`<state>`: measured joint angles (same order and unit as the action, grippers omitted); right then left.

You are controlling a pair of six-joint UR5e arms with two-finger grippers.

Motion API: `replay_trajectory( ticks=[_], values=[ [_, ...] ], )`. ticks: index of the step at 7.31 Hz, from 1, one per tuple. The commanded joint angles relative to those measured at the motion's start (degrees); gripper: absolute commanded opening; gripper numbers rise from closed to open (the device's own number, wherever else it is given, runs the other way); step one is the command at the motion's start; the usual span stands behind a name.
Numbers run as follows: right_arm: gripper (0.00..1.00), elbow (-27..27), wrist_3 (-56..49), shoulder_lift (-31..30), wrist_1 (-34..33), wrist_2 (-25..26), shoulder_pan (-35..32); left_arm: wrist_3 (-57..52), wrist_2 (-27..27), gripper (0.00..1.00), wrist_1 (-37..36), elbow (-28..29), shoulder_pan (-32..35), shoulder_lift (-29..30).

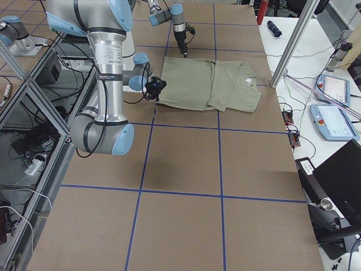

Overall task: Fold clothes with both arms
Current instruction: 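Grasp the hem corners nearest the robot with both grippers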

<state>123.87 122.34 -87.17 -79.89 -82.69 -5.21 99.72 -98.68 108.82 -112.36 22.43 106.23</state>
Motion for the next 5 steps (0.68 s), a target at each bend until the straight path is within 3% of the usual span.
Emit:
replay_trajectory(
  ticks=[1, 2, 5],
  values=[
    [0.0, 0.06, 0.0, -0.02, 0.0, 0.07, -0.07, 3.36, 1.39, 0.89, -6.14, -2.23, -4.93, -3.21],
    [0.0, 0.06, 0.0, -0.02, 0.0, 0.07, -0.07, 3.72, 1.21, 0.88, -6.68, -5.2, -5.47, -6.01],
    [0.0, 0.15, 0.0, 0.07, 0.0, -0.02, -0.07, 6.8, 1.3, 0.79, -6.69, -5.32, -10.39, -8.06]
  ],
)
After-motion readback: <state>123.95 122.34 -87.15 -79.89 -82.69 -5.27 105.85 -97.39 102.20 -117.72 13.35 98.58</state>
